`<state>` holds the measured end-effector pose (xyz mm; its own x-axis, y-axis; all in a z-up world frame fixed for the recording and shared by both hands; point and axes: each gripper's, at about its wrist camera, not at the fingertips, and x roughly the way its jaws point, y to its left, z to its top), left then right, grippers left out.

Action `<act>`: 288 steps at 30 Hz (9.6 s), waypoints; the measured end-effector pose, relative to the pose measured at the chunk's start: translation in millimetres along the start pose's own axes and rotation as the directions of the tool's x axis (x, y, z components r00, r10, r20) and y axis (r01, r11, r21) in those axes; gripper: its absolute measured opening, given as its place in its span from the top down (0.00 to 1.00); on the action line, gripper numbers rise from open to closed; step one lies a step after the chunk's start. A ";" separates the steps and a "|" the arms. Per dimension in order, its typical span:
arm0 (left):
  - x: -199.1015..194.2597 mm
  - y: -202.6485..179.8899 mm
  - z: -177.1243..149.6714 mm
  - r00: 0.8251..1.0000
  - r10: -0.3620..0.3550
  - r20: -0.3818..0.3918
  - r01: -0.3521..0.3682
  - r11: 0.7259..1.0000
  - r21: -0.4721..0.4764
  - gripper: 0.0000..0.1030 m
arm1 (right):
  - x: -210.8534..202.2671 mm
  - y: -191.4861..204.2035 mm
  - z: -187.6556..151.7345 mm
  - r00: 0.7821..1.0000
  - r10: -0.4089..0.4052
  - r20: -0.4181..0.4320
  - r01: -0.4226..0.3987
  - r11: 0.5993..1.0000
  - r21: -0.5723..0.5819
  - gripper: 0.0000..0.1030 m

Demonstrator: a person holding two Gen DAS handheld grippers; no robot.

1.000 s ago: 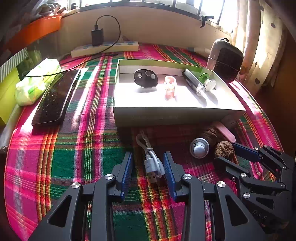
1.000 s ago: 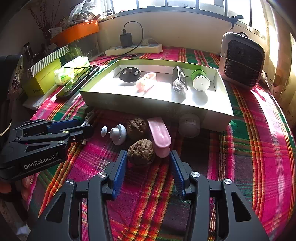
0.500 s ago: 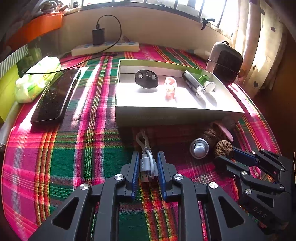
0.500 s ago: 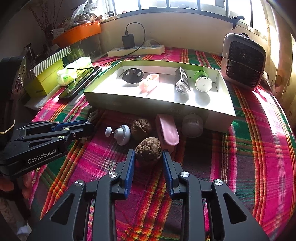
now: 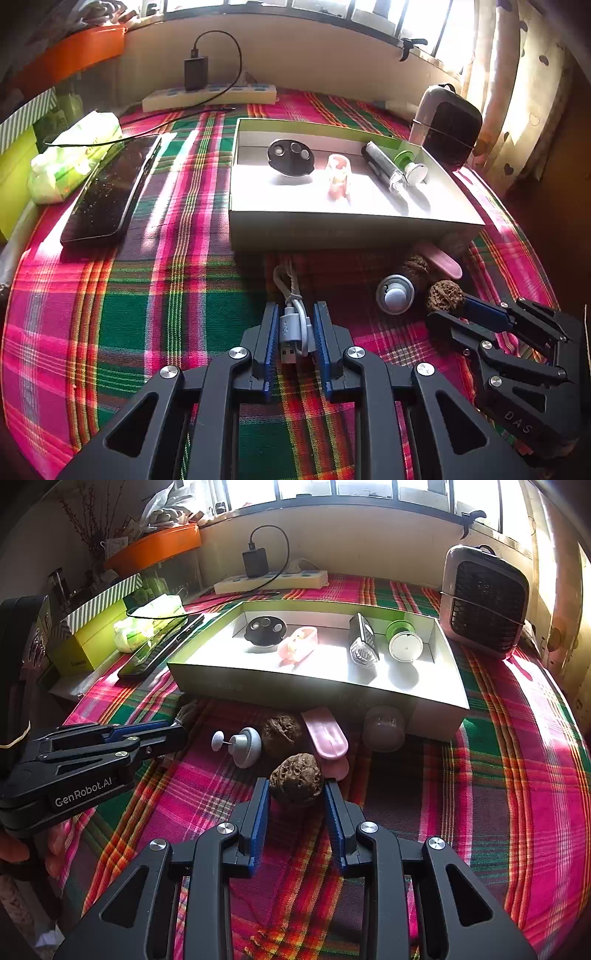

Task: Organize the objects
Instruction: 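Grasp the white USB cable with the left tool while the right tool grasps a walnut, then lift and carry the USB cable and walnut with both tools over the white box, then lower both tools into the box and open them to release cable and walnut, then withdraw both tools from the box toward the remaining items, then grasp the white round knob with the left tool and lift it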

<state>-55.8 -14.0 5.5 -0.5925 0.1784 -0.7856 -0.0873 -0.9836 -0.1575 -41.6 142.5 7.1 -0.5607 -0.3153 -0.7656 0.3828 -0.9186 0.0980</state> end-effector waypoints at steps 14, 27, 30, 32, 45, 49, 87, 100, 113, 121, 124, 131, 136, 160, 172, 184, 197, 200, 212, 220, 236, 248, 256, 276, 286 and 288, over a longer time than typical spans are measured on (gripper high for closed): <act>-17.9 -1.7 3.6 0.999 -0.025 0.044 0.024 1.000 0.010 0.83 | -10.5 3.4 5.0 1.000 0.017 0.025 -0.017 1.000 0.003 0.71; -31.3 -6.5 20.2 0.995 -0.065 0.082 0.063 0.998 0.025 0.83 | -26.9 0.3 25.4 0.997 0.027 0.079 -0.027 1.000 0.002 0.71; -30.8 -6.8 24.9 0.994 -0.069 0.084 0.068 0.997 0.023 0.83 | -26.3 0.3 30.6 0.996 0.031 0.082 -0.031 1.000 -0.001 0.71; -31.3 -6.8 28.7 0.993 -0.072 0.093 0.071 0.997 0.023 0.83 | -25.3 -0.2 34.3 0.996 0.031 0.084 -0.031 1.000 -0.003 0.71; -14.9 -2.9 58.5 0.992 -0.067 0.102 0.065 0.998 0.023 0.83 | -6.0 -12.6 75.3 0.995 0.041 0.088 -0.040 0.999 -0.003 0.71; -6.3 0.7 66.2 0.993 -0.061 0.097 0.061 0.998 0.008 0.83 | 9.1 -16.5 86.2 0.997 0.036 0.066 -0.036 0.999 -0.011 0.71; 46.2 9.3 83.2 0.999 -0.038 0.036 0.038 0.999 0.002 0.83 | 103.9 -18.3 152.8 0.997 -0.065 -0.034 0.061 0.992 -0.111 0.71; 48.0 7.1 80.8 0.999 -0.017 0.036 0.016 1.000 0.025 0.83 | 119.9 -14.9 157.7 0.997 -0.001 -0.083 -0.006 0.997 -0.077 0.70; 48.9 7.8 80.9 0.999 -0.017 0.039 0.016 1.000 0.026 0.83 | 123.2 -12.5 158.6 0.995 -0.012 -0.101 0.003 0.996 -0.092 0.70; 48.3 8.2 81.2 0.999 -0.017 0.039 0.016 1.000 0.026 0.83 | 123.5 -11.7 157.8 0.994 -0.016 -0.105 0.007 0.996 -0.088 0.70; 48.5 7.5 80.6 0.999 -0.015 0.039 0.014 1.000 0.026 0.83 | 123.8 -11.8 157.8 0.994 -0.018 -0.106 0.009 0.996 -0.088 0.70; 49.0 8.1 80.2 0.999 -0.013 0.038 0.012 1.000 0.028 0.83 | 124.2 -11.7 157.0 0.994 -0.024 -0.107 0.014 0.996 -0.088 0.69; 50.0 7.2 80.3 0.999 -0.011 0.038 0.010 1.000 0.029 0.83 | 123.7 -11.7 156.9 0.994 -0.022 -0.105 0.013 0.996 -0.086 0.57; 27.9 9.6 72.3 0.998 -0.013 0.056 0.012 1.000 0.013 0.71 | 80.9 -6.9 142.5 0.995 -0.097 0.003 0.097 0.993 -0.063 0.50; 2.9 4.1 58.2 0.996 -0.020 0.091 0.018 1.000 0.017 0.71 | 39.6 1.0 120.7 0.987 -0.137 0.083 0.141 0.989 -0.047 0.50; -18.1 -3.6 41.2 0.992 -0.037 0.118 0.033 0.999 0.034 0.71 | -18.8 4.6 88.4 0.923 -0.293 0.251 0.301 0.954 0.005 0.50; -33.3 -18.8 26.1 0.989 -0.057 0.138 0.049 0.997 0.062 0.70 | -53.9 -0.6 65.8 0.872 -0.372 0.318 0.372 0.926 0.063 0.50; -34.9 -21.9 23.4 0.989 -0.062 0.136 0.053 0.996 0.065 0.70 | -57.3 -1.3 60.2 0.865 -0.387 0.321 0.386 0.920 0.067 0.50; -32.4 -32.8 8.1 0.991 -0.082 0.105 0.075 0.994 0.076 0.70 | -60.2 -8.3 41.6 0.880 -0.374 0.294 0.369 0.926 0.074 0.50; -26.9 -38.7 -0.6 0.989 -0.127 0.076 0.120 0.989 0.083 0.68 | -55.5 -22.8 27.3 0.902 -0.353 0.250 0.337 0.936 0.106 0.50; 1.1 -49.3 -3.5 0.991 -0.134 0.015 0.131 0.985 0.111 0.67 | -38.8 -47.5 3.1 0.955 -0.254 0.152 0.230 0.960 0.158 0.50; 16.0 -51.7 7.2 0.994 -0.108 0.001 0.107 0.987 0.120 0.67 | -30.1 -53.8 2.9 0.968 -0.224 0.114 0.204 0.964 0.168 0.50; 19.0 -52.3 10.5 0.993 -0.117 0.008 0.115 0.985 0.129 0.67 | -23.8 -52.4 5.4 0.972 -0.215 0.098 0.198 0.967 0.162 0.50; 14.6 -29.7 9.5 0.989 -0.144 0.021 0.142 0.987 0.078 0.77 | -19.3 -35.8 9.1 0.978 -0.191 0.085 0.179 0.975 0.133 0.50; 5.8 0.3 4.9 0.995 -0.094 0.037 0.093 0.995 0.027 0.77 | -13.5 -11.1 20.2 0.993 -0.050 0.106 0.042 0.996 0.076 0.50; 4.5 5.5 4.8 0.995 -0.088 0.038 0.088 0.996 0.016 0.77 | -9.5 -5.2 23.2 0.994 -0.029 0.104 0.023 0.998 0.060 0.50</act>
<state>-62.7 -18.7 4.0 -0.6126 0.2633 -0.7452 -0.1519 -0.9645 -0.2159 -55.2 144.8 28.6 -0.6447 -0.3112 -0.6982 0.3248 -0.9383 0.1184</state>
